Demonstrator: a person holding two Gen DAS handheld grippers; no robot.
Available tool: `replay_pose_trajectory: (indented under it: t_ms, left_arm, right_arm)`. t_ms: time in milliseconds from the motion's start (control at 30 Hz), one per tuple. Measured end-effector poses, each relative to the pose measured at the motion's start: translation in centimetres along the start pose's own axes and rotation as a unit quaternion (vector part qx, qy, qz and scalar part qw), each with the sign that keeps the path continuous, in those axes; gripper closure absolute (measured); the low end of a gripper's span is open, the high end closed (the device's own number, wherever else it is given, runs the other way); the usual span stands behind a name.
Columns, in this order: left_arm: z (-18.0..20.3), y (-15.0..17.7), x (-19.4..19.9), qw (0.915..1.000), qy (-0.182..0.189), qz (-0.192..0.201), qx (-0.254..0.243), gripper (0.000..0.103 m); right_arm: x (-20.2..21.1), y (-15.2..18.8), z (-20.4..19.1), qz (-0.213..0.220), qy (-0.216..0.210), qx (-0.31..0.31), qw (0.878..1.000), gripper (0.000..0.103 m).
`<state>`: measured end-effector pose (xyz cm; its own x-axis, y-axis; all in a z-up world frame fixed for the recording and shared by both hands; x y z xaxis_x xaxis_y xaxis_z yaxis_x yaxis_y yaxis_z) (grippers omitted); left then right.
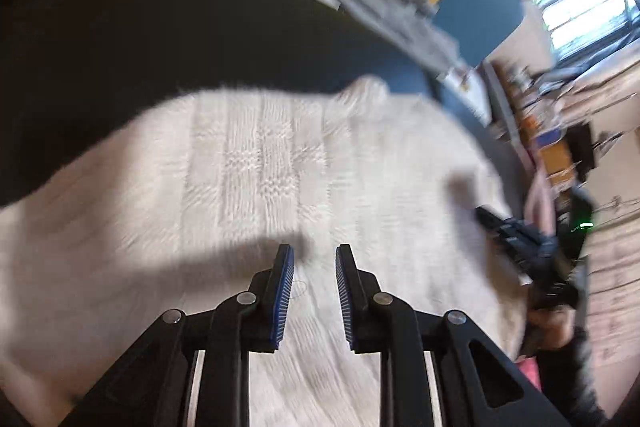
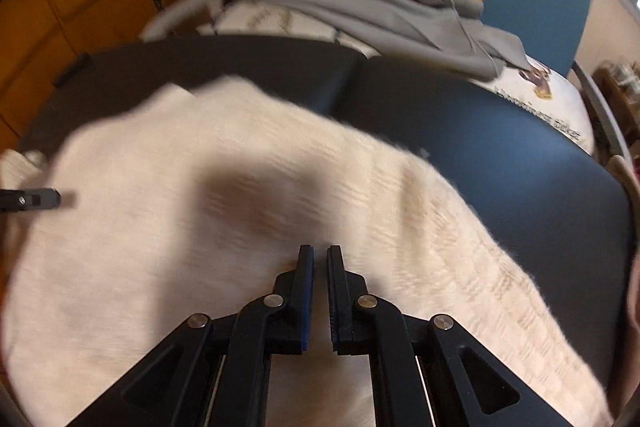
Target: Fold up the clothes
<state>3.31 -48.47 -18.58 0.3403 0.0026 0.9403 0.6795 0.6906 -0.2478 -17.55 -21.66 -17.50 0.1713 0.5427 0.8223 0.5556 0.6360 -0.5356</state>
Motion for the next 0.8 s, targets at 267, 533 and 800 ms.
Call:
replay_pose_trajectory:
  t_ms: [267,533,800]
  left_arm:
    - [3.8,-4.5,-2.5,0.9855,-0.100,0.097,-0.097,0.083]
    - [5.6,-9.8,-3.6,0.9779,-0.125,0.110,-0.126,0.083]
    - [-0.5,-5.3,4.1,0.9910,0.041,0.127,-0.010,0.081]
  right_arm:
    - [-2.4,-1.6,3.6,0.004,0.053,-0.008,0.999,0.098]
    - [-2.3,-4.3,5.8,0.008,0.040,-0.028,0.999,0.097]
    - [5.4,3.5,3.0,0.038,-0.147,-0.093,0.984,0.097]
Point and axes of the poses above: each gripper's, at about its wrist camera, not at the fingertips, and x roughly against the way its jaws point, z to its right, y to its underside, the point moved 2 cm from there along -x, roughly the way its jaws point, and after that the axes turned 15 degrees about -y, right-handed, at the moved point
